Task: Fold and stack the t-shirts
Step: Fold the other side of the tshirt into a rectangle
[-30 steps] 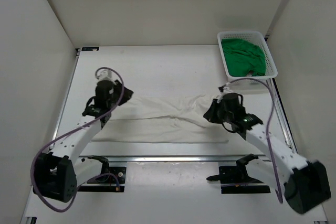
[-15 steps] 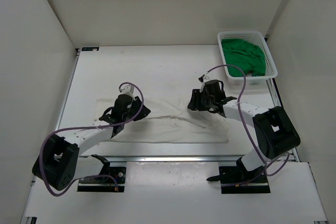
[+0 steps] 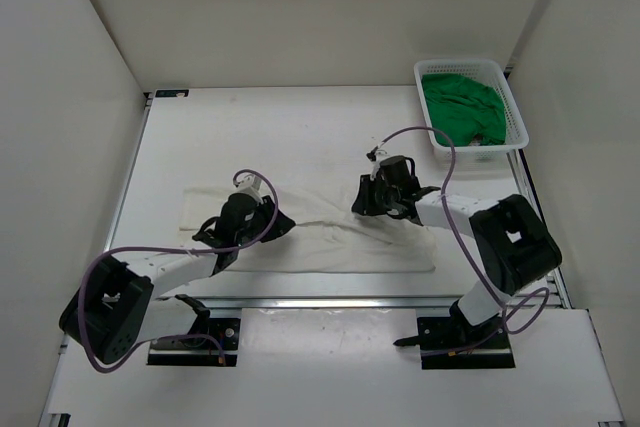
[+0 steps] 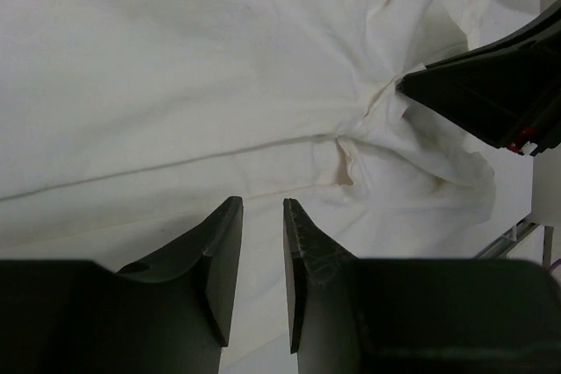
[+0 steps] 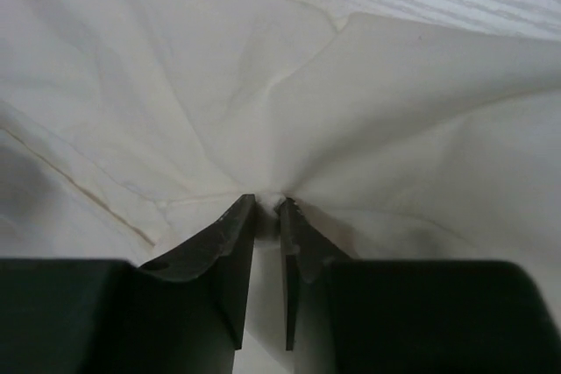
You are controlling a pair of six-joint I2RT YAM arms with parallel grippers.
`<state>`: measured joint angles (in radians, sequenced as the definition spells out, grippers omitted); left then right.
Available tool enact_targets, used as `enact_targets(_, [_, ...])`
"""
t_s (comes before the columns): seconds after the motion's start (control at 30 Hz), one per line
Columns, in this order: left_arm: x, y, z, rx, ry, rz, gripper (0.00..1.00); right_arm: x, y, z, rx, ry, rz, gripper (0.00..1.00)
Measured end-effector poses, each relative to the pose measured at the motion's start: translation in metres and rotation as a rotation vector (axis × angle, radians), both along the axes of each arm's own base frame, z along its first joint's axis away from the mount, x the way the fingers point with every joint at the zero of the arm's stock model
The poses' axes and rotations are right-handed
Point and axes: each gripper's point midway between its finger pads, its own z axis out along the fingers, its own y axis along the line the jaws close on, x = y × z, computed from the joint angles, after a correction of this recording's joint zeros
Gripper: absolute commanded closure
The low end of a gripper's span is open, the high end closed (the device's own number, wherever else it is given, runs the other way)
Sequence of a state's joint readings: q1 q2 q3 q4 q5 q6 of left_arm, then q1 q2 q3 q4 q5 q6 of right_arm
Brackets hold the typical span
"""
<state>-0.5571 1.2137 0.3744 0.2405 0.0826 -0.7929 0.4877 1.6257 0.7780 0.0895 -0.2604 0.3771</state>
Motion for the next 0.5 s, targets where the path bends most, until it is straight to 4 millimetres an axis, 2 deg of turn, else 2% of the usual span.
enact_targets(0.13, [0.002, 0.0, 0.004, -0.02, -0.009, 0.006, 0.64, -0.013, 0.005, 0.014, 0.014, -0.022, 0.01, 0.97])
enact_targets(0.3, [0.005, 0.0, 0.007, -0.037, -0.016, 0.014, 0.63, -0.034, 0.022, 0.036, 0.034, -0.047, 0.046, 0.99])
enact_targets(0.5, [0.005, -0.002, 0.008, -0.045, -0.016, 0.01, 0.63, -0.075, 0.034, 0.029, 0.001, 0.017, 0.055, 0.96])
